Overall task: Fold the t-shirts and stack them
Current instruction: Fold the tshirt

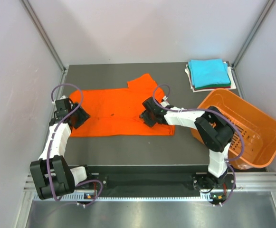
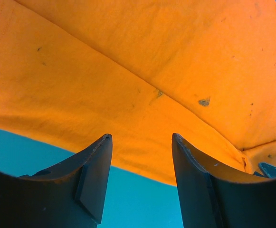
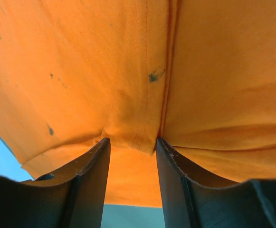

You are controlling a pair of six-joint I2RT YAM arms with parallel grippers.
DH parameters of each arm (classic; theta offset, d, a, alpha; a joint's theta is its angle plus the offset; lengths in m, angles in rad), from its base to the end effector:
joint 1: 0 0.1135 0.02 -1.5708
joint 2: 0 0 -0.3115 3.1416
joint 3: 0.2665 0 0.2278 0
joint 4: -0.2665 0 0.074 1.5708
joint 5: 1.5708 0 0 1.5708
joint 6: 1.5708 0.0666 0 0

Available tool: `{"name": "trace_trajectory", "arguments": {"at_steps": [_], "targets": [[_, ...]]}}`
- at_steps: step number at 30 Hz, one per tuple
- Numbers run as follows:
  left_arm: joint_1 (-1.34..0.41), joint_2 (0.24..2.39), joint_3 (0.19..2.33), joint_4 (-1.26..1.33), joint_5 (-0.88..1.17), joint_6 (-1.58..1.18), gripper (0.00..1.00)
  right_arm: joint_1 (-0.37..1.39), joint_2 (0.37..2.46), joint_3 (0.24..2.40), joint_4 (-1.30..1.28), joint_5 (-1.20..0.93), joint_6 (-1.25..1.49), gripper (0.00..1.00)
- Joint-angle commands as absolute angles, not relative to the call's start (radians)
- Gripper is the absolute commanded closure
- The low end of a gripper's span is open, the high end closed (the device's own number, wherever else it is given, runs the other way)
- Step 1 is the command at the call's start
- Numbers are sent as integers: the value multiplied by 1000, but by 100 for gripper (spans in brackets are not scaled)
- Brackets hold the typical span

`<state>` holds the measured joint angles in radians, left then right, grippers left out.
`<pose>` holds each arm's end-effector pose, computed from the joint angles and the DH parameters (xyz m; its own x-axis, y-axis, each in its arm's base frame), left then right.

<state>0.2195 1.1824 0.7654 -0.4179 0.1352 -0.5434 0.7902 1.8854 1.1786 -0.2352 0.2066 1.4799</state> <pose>0.2179 0.0394 0.2639 -0.5533 -0.6484 -0.5229 -0.4831 0.7612 -0.4326 0.2942 0.2777 0.2001 -0.6596 0.7191 -0.2186 0.5114 0.6425 0.5707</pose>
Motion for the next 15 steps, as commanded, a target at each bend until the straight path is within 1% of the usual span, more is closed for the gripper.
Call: {"name": "trace_trajectory", "arguments": {"at_steps": [1, 4, 8, 15], "targets": [[215, 1157, 807, -390, 117, -528, 42, 804, 1913, 1196, -189, 192, 1509, 56], [215, 1158, 813, -397, 110, -528, 42, 804, 1921, 1195, -173, 189, 1509, 57], [213, 1155, 813, -399, 107, -529, 42, 804, 1922, 1224, -131, 224, 1457, 61], [215, 1155, 805, -394, 80, -537, 43, 790, 1965, 1343, -80, 267, 1319, 62]]}}
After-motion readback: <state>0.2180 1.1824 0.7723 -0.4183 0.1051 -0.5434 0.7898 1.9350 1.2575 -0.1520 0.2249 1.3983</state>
